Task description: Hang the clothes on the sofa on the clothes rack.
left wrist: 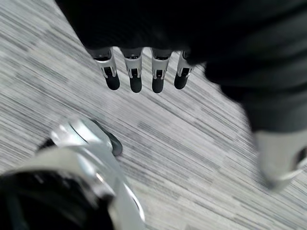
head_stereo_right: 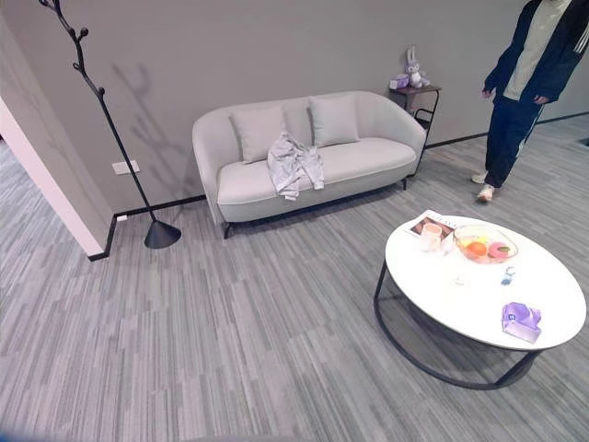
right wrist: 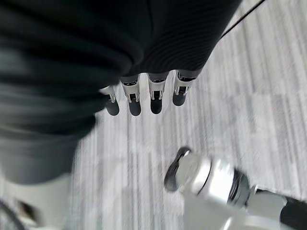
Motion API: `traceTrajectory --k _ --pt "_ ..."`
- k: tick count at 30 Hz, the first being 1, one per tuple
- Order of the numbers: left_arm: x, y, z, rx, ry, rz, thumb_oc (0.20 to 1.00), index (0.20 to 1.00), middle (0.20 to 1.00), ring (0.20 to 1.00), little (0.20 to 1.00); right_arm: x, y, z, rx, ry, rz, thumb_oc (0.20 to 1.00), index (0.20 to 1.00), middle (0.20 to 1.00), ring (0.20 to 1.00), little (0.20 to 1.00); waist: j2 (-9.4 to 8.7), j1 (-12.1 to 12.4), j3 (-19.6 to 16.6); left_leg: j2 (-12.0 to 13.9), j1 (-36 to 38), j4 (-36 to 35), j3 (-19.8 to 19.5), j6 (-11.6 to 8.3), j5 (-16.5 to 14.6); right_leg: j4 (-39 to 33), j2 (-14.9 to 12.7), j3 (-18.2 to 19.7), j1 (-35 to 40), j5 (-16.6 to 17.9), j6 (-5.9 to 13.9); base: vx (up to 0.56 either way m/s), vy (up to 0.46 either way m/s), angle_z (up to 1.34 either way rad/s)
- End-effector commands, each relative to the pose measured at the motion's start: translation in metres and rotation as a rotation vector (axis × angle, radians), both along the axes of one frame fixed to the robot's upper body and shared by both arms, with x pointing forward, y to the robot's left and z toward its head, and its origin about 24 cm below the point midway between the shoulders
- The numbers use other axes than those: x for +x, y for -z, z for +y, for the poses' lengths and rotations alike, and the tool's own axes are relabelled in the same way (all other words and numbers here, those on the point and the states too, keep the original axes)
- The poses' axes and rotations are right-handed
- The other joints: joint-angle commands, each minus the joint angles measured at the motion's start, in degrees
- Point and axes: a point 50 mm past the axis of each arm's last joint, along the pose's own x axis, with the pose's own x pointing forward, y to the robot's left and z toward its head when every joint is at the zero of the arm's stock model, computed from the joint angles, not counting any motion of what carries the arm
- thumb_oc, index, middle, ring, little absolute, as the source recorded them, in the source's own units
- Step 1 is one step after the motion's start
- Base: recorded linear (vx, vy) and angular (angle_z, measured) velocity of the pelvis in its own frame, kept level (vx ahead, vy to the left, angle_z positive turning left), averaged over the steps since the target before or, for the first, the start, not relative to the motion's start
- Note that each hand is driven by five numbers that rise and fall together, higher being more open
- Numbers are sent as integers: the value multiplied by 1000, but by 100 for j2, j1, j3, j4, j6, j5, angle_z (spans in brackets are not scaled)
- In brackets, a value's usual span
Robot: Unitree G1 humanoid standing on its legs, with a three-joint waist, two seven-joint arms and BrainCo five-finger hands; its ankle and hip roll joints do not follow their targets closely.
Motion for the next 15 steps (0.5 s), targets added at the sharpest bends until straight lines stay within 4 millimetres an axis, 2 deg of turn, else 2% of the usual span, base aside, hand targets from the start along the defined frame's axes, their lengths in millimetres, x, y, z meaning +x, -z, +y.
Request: traceTrajectory --k 1,6,7,10,12,15 --pt "9 4 -34 -89 -42 -10 1000 1000 1000 1000 1000 1 -1 6 23 76 12 1000 1000 1000 1000 1000 45 55 -134 568 30 -387 -175 -712 428 -485 -343 32 184 727 414 0 0 0" --pt "8 4 -34 -95 17 -9 1000 1000 1000 1000 1000 3 3 17 71 -17 17 1000 1000 1000 1000 1000 31 106 -134 560 38 -396 -194 -708 393 -485 -334 47 189 744 408 0 0 0" --pt "8 4 -35 -101 48 -8 1000 1000 1000 1000 1000 13 6 24 98 -83 -16 1000 1000 1000 1000 1000 16 137 -120 553 42 -399 -195 -704 380 -485 -337 61 185 754 396 0 2 -3" --pt "10 4 -34 -106 81 -16 1000 1000 1000 1000 1000 16 7 26 105 -119 -28 1000 1000 1000 1000 1000 6 146 -118 545 55 -413 -199 -705 365 -485 -327 66 175 759 400 1 1 -1" --pt "20 4 -26 -74 107 -54 1000 1000 1000 1000 1000 24 10 34 124 -208 -39 1000 1000 1000 1000 1000 -23 205 -113 536 48 -409 -236 -705 365 -485 -322 52 173 766 389 0 0 0" --pt "24 4 -18 -48 144 -59 1000 1000 1000 1000 1000 37 14 43 146 -275 -81 1000 1000 1000 1000 1000 -60 253 -89 533 56 -411 -261 -698 351 -485 -307 49 172 742 359 -3 -13 0"
